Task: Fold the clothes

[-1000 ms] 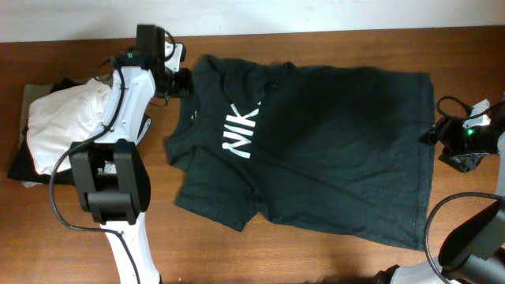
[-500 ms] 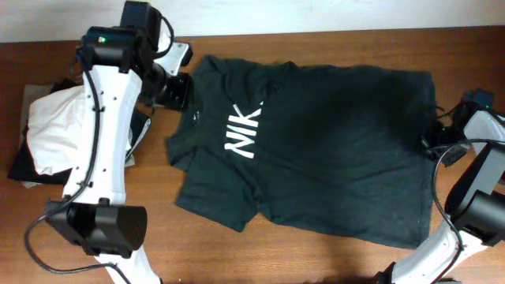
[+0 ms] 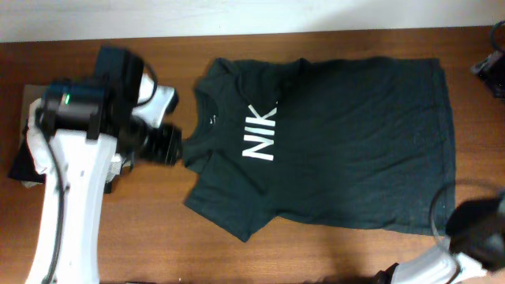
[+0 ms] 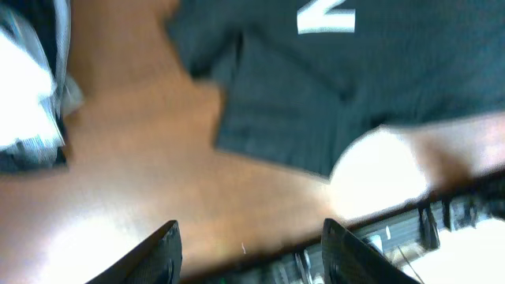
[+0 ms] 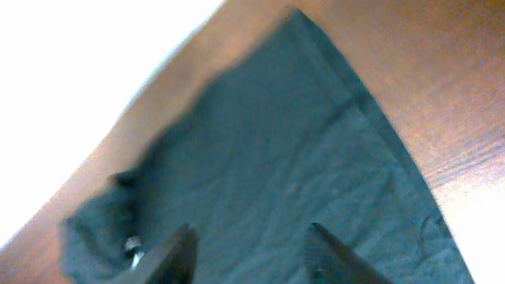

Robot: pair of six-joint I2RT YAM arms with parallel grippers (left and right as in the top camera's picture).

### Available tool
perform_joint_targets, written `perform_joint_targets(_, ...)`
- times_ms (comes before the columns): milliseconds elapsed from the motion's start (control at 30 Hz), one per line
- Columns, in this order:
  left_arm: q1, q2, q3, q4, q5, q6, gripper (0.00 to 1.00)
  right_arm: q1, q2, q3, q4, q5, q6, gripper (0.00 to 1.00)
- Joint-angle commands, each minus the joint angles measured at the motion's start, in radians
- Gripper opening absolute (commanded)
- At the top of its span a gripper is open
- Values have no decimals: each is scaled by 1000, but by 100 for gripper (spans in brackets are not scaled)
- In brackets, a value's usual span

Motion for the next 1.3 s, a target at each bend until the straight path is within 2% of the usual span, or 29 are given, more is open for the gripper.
perform_joint_targets(0, 2, -122, -338, 135, 3, -110, 60, 0, -197, 26, -123, -56, 10, 77)
perform_joint_targets(100, 2, -126, -671, 415, 18, -134, 64, 0, -295, 26, -286, -56, 9, 82)
perform_joint_targets(167, 2, -82, -914, 724, 18, -134, 66, 0, -308, 25, -367, -56, 0, 84)
perform_joint_targets(233, 2, -3, -1008, 893, 15, -134, 66, 5, -306, 24, -380, -56, -21, 84)
perform_joint_targets(300, 0, 108, -1016, 960, 27, -134, 65, 5, -303, 19, -379, -47, -21, 84)
perform_joint_targets(333, 1, 145, -1016, 976, 46, -134, 57, 5, -302, 19, -379, -44, -21, 84)
perform_joint_targets(367, 1, 177, -1016, 980, 63, -134, 46, 5, -301, 16, -377, -32, -21, 84)
perform_joint_targets(400, 1, 208, -1016, 970, 68, -134, 30, 5, -296, 11, -375, -2, -21, 84)
perform_joint_targets(433, 1, 227, -1016, 927, 67, -134, 1, 5, -286, 8, -376, 19, -21, 84)
perform_joint_targets(533, 5, 169, -941, 711, 89, -145, 1, 5, -240, 3, -375, 27, -21, 84)
perform_joint_targets(633, 4, 34, -817, 395, 136, -151, 1, 5, -192, 3, -377, 31, -21, 84)
perform_joint_targets(733, 2, -4, -818, 296, 138, -176, 0, 5, -183, 3, -374, 48, -21, 84)
perform_joint_targets(867, -19, -4, -825, 238, 159, -198, 1, 5, -183, 3, -372, 69, -21, 84)
perform_joint_targets(900, -66, -4, -826, 236, 187, -218, 2, 5, -183, 3, -367, 82, -21, 85)
perform_joint_targets(933, -90, -4, -825, 242, 190, -242, 11, 5, -183, 3, -367, 87, -21, 85)
perform_joint_targets(967, -134, -4, -825, 250, 194, -249, 39, 5, -183, 3, -366, 89, -23, 87)
perform_joint_targets(1000, -154, -4, -825, 245, 193, -248, 43, 5, -175, 3, -360, 118, -47, 91)
perform_joint_targets(1067, -134, -4, -795, 226, 179, -222, 44, 5, -128, -3, -360, 132, -47, 92)
perform_joint_targets(1100, -106, -4, -750, 284, 76, -222, 49, 5, -90, -38, -360, 132, -47, 92)
perform_joint_targets(1167, -90, -2, -742, 467, -52, -221, 52, 5, -55, -108, -359, 132, -47, 89)
perform_joint_targets(1233, -90, 49, -743, 683, -98, -188, 51, 2, -37, -341, -261, 130, -47, 88)
perform_joint_targets(1267, -90, 76, -743, 698, -79, -188, 50, 7, -37, -432, -253, 97, -82, 85)
